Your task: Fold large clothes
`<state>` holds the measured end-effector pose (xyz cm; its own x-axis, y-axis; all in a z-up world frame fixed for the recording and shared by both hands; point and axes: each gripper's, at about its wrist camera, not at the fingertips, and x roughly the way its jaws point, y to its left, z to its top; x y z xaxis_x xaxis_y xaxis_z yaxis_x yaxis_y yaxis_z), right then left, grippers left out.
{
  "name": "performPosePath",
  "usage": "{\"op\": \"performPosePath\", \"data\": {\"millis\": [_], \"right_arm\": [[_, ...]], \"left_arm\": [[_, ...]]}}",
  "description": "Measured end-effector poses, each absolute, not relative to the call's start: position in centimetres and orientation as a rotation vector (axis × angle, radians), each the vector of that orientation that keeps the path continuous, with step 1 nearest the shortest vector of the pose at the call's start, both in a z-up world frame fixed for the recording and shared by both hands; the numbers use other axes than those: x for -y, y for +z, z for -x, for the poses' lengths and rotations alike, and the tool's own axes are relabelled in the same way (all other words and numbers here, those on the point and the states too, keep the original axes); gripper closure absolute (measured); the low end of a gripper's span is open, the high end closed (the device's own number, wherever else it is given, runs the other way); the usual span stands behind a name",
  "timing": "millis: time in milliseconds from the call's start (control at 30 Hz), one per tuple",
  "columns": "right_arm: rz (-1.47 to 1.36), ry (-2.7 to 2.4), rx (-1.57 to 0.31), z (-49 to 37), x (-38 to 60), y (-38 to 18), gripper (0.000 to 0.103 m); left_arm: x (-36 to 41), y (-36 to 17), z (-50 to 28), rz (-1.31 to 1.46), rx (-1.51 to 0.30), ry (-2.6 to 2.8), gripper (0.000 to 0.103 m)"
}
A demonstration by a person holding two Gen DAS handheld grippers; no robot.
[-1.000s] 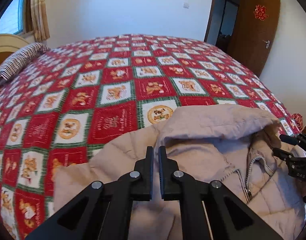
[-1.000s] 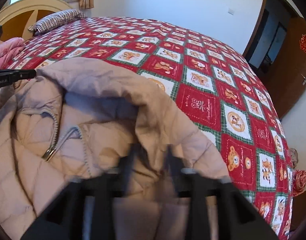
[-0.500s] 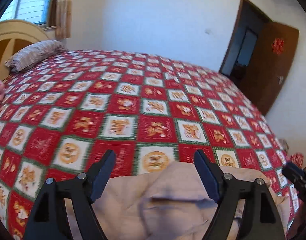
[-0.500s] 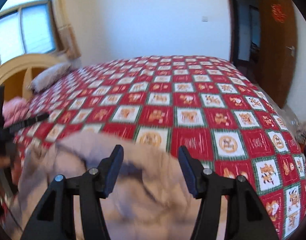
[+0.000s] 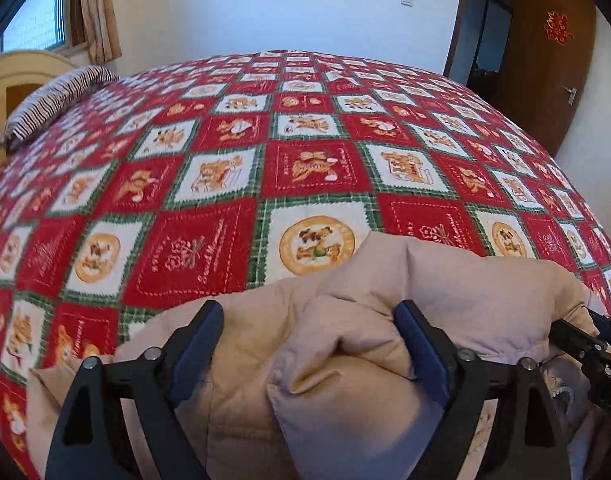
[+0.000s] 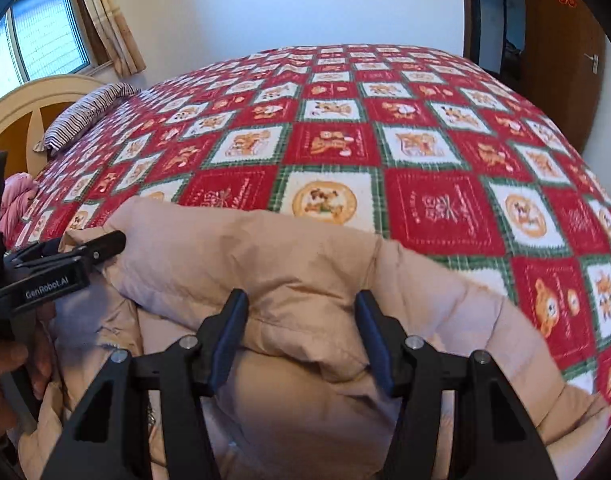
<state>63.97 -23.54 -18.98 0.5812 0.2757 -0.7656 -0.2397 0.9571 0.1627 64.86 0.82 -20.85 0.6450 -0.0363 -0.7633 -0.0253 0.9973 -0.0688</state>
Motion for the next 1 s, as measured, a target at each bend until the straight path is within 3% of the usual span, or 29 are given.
{"op": "performPosePath", "data": {"millis": [700, 767, 833, 1000], "right_arm": [[0.039, 0.263, -0.911, -64.1, 22.3, -21.1, 0.043], [0.054, 0.258, -0.912, -64.1, 22.1, -21.0, 0.043], [0.078, 0.259, -0.907, -63.8, 22.0, -20.3, 0.043], [0.015, 0.253, -0.741, -61.0, 23.8, -16.3, 0.045]], "left_arm": [[-0.1, -22.6, -65.1, 0.041, -0.883, 0.023, 0.006], [-0.5, -21.6, -64.9, 0.05, -0.88, 0.045, 0.006], [-0.6, -18.5, -63.0, 0.058, -0.766, 0.093, 0.006], [1.8, -14.7, -61.5, 0.092, -0.668, -0.038, 0.006]]}}
